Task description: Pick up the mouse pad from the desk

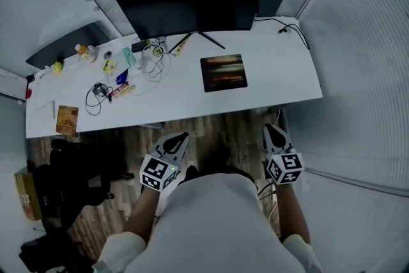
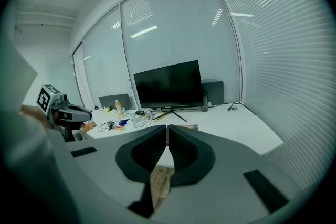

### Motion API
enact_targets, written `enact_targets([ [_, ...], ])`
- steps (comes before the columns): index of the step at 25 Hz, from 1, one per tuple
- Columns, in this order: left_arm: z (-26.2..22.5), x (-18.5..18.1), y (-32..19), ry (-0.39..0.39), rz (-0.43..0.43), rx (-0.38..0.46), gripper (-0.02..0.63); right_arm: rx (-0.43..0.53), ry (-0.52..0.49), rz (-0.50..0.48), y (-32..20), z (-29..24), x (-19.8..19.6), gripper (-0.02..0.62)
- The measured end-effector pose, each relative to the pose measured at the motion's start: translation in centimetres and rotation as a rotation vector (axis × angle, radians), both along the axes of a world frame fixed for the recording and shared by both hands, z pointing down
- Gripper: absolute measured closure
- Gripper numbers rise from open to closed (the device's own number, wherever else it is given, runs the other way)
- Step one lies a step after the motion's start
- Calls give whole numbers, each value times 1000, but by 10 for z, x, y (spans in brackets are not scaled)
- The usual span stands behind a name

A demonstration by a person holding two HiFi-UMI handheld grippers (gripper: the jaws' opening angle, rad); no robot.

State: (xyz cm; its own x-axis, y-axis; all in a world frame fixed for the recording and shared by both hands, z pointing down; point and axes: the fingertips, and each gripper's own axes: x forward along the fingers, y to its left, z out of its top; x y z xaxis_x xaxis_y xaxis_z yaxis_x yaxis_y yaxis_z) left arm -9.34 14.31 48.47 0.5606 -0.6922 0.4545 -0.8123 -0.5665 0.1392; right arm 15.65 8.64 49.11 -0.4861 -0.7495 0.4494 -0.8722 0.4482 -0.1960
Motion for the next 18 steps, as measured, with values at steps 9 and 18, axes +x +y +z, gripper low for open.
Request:
enact_targets([
  [9,7,33,-33,-10,-41,-20,584,-27,-14,-109,-39,15,15,560],
  [18,18,44,-58,57,-89,-73,584,-67,-26,-110,-63,33,20,560],
])
